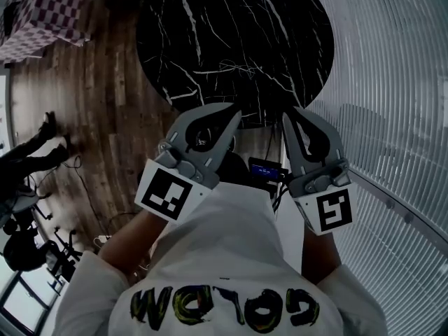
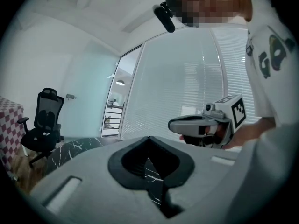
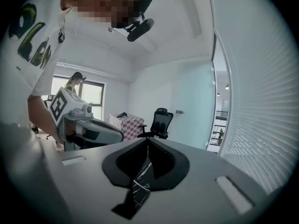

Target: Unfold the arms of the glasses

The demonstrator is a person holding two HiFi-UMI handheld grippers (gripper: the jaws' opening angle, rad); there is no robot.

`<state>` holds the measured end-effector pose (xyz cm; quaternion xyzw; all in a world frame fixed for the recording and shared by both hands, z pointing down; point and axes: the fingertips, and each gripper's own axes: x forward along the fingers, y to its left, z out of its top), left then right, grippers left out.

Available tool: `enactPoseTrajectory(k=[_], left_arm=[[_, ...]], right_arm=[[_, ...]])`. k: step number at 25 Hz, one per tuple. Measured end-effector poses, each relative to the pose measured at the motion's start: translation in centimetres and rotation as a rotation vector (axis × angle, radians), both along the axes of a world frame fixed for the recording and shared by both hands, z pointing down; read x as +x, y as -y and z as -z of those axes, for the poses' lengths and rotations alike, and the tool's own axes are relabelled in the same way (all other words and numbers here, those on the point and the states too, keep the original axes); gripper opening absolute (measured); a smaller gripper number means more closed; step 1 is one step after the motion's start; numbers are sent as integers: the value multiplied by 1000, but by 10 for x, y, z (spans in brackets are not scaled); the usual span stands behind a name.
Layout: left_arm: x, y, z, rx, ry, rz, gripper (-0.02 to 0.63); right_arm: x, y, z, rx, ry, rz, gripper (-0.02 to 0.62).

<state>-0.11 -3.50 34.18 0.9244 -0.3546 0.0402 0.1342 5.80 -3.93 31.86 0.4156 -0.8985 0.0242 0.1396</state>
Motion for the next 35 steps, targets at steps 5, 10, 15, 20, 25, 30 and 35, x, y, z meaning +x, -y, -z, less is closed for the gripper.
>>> enactPoseTrajectory(k=[5, 10, 15, 20, 25, 30, 35], left_arm=[[3, 7, -19, -22, 8, -3, 0], [2, 15, -41, -37, 35, -5, 0], [0, 22, -74, -80, 73, -2, 0], [-1, 27, -113, -135, 106, -12, 2], [-3, 37, -151, -178, 128, -8, 2], [-5, 46, -189, -223, 145, 1, 2], [-7, 55, -222, -253, 164, 2, 2]], right_arm=[[1, 12, -23, -18, -45, 46, 26], [-2, 22, -68, -68, -112, 114, 35], [-6, 28, -112, -124, -177, 176, 43], [-8, 39, -158, -180, -207, 195, 54], [-13, 51, -206, -234, -274, 233, 58], [-20, 59, -249, -274, -339, 272, 60], [-22, 74, -288, -294, -394, 291, 60]])
